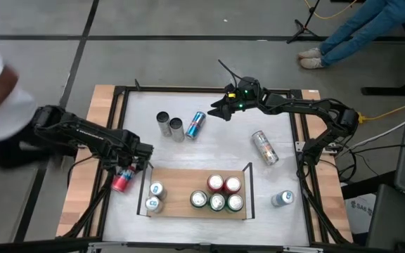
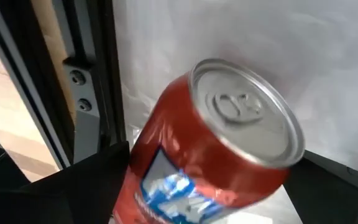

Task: Place canned beverage on shelf
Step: Put the red soda can on the shelf aligned with the other red soda can

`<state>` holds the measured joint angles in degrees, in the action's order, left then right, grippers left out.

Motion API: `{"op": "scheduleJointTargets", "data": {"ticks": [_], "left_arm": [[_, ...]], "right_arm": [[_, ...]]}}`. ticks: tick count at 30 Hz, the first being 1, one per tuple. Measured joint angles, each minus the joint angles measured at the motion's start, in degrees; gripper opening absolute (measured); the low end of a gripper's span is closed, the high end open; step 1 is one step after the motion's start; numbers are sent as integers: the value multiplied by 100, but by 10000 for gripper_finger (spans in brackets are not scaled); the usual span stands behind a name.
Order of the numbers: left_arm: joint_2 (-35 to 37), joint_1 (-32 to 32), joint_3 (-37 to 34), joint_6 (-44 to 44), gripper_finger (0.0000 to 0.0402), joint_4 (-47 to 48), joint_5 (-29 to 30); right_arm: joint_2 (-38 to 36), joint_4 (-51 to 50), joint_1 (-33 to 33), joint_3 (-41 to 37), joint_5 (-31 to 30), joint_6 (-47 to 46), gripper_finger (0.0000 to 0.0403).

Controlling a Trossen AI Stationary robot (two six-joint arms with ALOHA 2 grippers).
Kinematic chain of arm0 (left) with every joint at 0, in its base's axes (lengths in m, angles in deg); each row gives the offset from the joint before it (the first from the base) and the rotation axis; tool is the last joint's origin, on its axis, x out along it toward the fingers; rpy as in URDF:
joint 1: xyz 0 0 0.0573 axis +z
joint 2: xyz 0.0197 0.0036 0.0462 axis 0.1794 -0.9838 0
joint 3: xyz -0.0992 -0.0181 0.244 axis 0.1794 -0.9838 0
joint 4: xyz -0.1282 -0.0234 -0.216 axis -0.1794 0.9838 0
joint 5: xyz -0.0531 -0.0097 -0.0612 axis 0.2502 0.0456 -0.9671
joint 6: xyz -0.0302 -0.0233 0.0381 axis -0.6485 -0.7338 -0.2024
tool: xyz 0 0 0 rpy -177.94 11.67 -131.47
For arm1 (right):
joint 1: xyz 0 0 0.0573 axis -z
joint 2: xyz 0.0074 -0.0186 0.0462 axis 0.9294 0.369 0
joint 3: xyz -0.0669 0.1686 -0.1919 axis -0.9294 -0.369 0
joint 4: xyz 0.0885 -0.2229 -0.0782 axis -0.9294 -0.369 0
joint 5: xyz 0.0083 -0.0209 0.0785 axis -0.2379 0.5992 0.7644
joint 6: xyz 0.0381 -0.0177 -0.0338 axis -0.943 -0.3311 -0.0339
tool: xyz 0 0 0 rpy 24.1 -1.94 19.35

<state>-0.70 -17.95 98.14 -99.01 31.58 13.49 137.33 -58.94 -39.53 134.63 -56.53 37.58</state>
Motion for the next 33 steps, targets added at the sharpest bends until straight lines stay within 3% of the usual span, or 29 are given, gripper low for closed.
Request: {"op": "scheduleJointTargets", "data": {"ticks": [14, 33], "left_arm": [[2, 0, -146, -163, 312, -331, -34], [178, 417, -139, -8, 307, -548, 309]], "right_arm": [[2, 11, 0, 0, 9, -2, 347], [1, 14, 1, 0, 13, -2, 347]]}}
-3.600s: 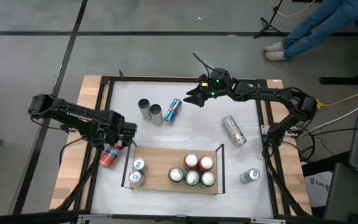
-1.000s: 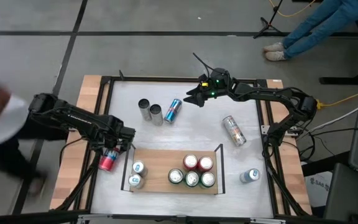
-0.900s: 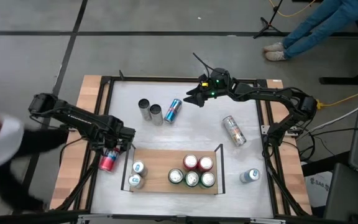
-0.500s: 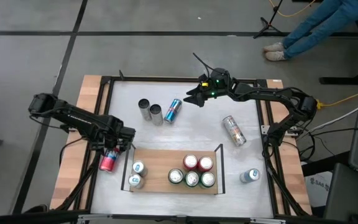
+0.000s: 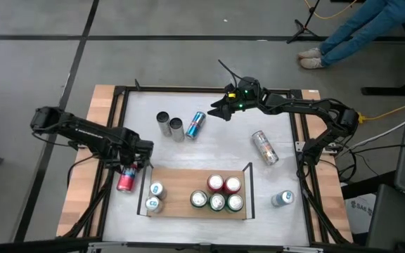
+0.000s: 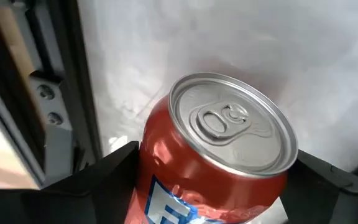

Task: Place canned beverage on shelf
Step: Put the red soda can on the shelf aligned with the other red soda can

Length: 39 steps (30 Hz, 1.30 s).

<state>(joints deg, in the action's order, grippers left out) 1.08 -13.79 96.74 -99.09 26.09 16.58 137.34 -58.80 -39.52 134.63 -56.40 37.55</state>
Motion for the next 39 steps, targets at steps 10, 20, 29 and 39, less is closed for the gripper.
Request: {"op": "scheduleJointTargets", "data": {"ticks": [10, 20, 29, 39], "left_arm": [[469, 236, -2, -179, 308, -175, 807], [744, 500, -2, -271, 308, -406, 1731], [740, 608, -2, -137, 308, -792, 2629], [740, 606, -2, 261, 308, -1384, 3633]], "right_arm": [[1, 34, 1, -1, 0, 1, 347], [0, 34, 1, 0, -4, 0, 347], [1, 34, 1, -1, -8, 0, 347], [1, 34, 1, 0, -11, 0, 347]]}}
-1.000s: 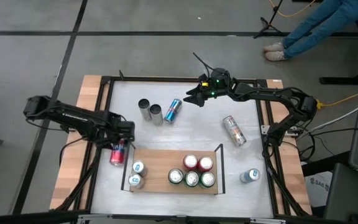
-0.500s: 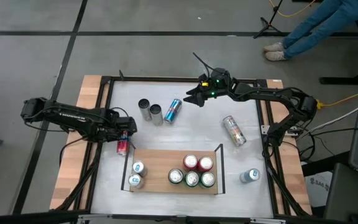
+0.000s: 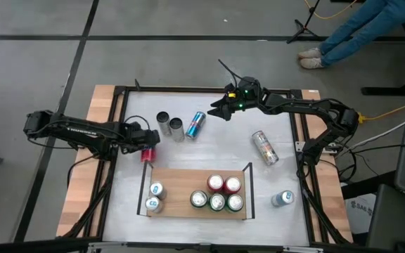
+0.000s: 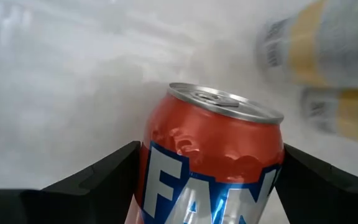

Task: Place canned beverage on shelf
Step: Put the red soda can on the shelf aligned with the other red soda can

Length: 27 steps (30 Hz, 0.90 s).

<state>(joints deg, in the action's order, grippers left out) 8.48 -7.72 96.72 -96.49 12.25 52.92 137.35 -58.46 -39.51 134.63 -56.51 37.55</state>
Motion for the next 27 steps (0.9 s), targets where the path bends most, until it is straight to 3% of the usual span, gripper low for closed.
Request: {"op": "scheduleJointTargets", "data": {"ticks": [17, 27], "left_arm": [[0, 0, 0, 1892, 303, -1301, 1978], [0, -59, 0, 2590, 303, -1556, 2378]], "right_arm": [[-2, 7, 0, 0, -2, 0, 347], [-2, 7, 0, -1, -4, 0, 347]]}}
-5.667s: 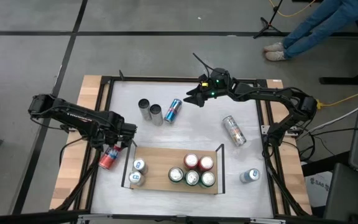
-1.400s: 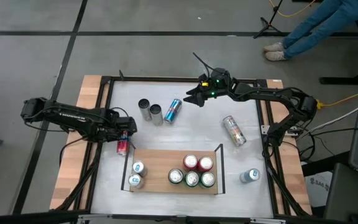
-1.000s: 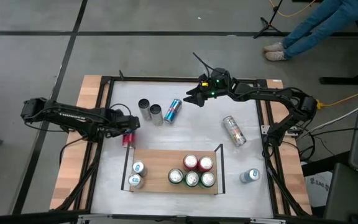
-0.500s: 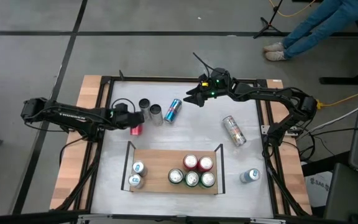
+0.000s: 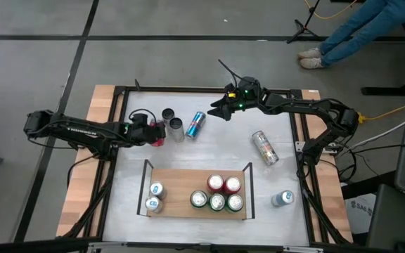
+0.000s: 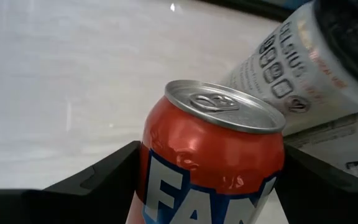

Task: Place canned beverage on shelf
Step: Put the red soda can on the shelf aligned with the other red soda can

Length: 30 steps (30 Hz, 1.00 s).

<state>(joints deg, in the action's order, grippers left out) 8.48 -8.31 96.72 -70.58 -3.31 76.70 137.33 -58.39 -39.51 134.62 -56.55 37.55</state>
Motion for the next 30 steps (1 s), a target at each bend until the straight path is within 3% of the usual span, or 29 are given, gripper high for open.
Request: {"op": "scheduleJointTargets", "data": {"ticks": [21, 30], "left_arm": [[0, -926, 0, 180, 302, -248, 723], [0, -1363, 2, 653, 302, -1056, 1511]], "right_arm": [[0, -2, 7, -1, -2, 17, 347], [1, -2, 4, -1, -2, 19, 347]]}}
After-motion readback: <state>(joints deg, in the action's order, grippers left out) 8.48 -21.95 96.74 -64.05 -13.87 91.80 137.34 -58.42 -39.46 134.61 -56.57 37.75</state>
